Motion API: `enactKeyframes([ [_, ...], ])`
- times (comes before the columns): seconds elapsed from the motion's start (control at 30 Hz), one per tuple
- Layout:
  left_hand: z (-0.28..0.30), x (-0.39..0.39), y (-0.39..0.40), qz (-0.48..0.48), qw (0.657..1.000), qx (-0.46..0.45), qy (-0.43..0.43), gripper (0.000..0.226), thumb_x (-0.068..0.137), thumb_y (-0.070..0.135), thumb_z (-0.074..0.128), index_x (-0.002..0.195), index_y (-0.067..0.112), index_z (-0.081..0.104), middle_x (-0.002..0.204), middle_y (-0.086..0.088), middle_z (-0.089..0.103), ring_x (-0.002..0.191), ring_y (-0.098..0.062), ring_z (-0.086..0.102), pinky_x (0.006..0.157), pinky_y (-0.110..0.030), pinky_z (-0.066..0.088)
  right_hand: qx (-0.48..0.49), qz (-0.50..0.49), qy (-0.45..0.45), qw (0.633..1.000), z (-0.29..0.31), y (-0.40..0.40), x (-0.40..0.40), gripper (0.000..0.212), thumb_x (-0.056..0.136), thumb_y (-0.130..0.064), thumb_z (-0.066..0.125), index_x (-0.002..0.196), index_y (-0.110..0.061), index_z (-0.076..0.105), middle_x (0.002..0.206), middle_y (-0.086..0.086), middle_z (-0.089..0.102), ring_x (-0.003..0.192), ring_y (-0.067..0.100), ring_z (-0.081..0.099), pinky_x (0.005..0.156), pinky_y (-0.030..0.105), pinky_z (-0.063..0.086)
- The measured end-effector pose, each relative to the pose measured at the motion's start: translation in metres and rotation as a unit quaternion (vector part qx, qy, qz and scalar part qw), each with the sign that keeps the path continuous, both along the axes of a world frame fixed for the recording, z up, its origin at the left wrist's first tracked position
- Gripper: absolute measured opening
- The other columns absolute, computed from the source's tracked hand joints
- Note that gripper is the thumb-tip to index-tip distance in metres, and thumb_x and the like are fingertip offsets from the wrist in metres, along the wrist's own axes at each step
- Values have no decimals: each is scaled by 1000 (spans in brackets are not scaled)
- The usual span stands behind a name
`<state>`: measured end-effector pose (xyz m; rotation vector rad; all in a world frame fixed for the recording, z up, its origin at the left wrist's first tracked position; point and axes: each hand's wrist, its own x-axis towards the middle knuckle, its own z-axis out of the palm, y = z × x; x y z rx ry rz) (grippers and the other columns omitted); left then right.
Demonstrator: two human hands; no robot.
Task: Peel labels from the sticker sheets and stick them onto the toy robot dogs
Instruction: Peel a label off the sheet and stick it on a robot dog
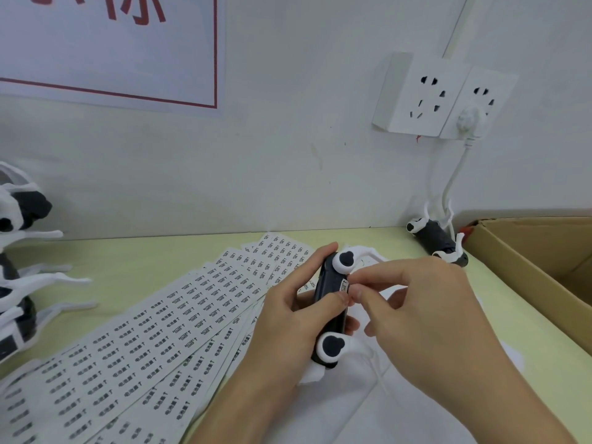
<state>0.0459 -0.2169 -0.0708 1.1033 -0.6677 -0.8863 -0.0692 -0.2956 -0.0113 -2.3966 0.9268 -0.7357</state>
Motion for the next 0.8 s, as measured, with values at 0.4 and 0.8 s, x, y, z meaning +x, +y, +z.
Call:
enactKeyframes([
  [0.4,1,0,3,-39,999,0,7,57,75,24,73,124,52,64,93,-10,74,74,-22,70,68,-26,53,8,37,-48,998,-6,-5,-2,17,78,-24,72,66,-34,67,69,-21,67,47,6,63,56,11,44],
  [0.8,1,5,-2,-27,995,-3,94,46,88,9,54,112,43,73,95,-13,74,71,-26,65,67,-31,53,-14,107,-70,992,5,-5,-11,18,78,-20,73,65,-27,65,64,-14,65,57,7,61,50,6,38],
])
